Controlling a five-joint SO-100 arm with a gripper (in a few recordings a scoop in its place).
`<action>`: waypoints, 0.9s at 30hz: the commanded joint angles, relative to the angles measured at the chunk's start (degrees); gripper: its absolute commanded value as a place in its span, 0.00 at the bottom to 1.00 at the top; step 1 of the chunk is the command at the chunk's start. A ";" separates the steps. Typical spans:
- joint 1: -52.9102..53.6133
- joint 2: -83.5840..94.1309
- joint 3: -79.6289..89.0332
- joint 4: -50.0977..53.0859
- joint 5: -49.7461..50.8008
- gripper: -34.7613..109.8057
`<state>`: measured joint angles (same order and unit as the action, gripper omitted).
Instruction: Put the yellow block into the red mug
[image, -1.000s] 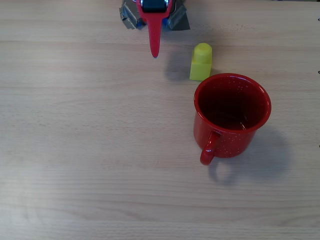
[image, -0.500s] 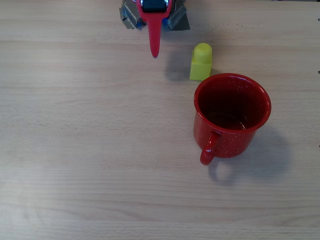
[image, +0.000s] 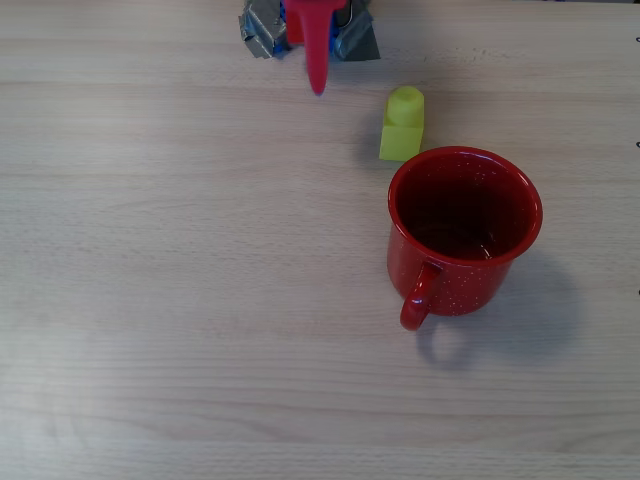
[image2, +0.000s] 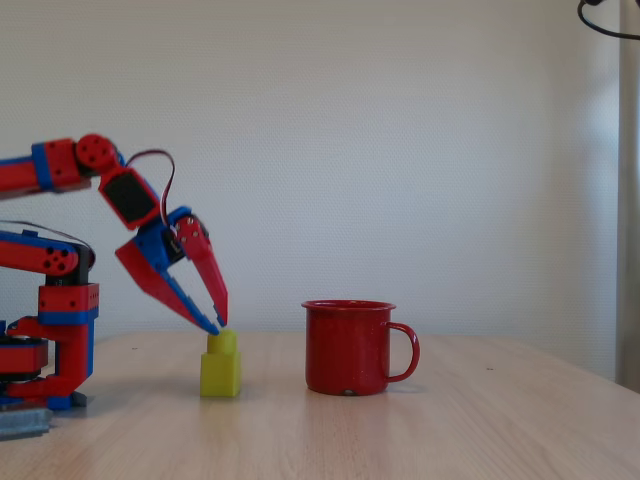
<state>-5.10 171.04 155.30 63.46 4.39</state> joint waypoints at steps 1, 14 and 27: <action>-2.02 -2.99 -8.61 0.97 1.67 0.24; -14.06 -25.05 -43.95 15.47 12.74 0.24; -31.46 -33.75 -54.40 36.04 32.87 0.25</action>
<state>-35.33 137.02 102.39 98.17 35.51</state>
